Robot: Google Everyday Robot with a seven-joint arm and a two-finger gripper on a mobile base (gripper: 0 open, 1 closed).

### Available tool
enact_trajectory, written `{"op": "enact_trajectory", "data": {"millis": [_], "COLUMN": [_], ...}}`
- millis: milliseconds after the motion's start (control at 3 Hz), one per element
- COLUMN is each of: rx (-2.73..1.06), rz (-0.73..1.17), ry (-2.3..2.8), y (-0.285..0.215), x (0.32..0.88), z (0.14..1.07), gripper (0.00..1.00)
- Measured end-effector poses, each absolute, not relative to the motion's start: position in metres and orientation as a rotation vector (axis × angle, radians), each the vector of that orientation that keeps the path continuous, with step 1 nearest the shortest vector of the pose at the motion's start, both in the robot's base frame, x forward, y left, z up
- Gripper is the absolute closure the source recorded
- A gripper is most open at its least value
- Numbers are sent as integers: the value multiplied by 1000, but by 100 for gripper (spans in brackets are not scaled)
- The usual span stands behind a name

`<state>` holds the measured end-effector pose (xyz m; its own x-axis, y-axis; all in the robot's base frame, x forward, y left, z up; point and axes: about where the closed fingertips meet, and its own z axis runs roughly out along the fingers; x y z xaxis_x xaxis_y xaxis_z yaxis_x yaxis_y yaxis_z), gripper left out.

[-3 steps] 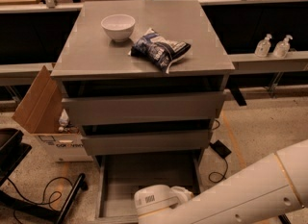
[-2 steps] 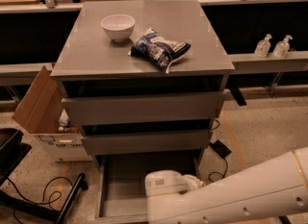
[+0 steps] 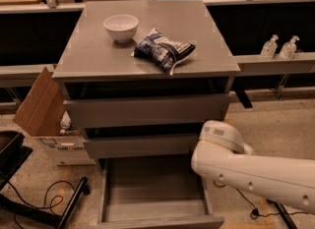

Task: Open bottom drawer

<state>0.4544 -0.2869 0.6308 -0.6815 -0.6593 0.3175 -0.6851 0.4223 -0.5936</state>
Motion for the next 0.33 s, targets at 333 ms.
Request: {"op": "enact_trajectory", "data": {"millis": [333], "rx": [1206], "rz": [1117], "ry": [-2600], "y": [-326], "x": [471], "z": [679], "gripper": [100]}}
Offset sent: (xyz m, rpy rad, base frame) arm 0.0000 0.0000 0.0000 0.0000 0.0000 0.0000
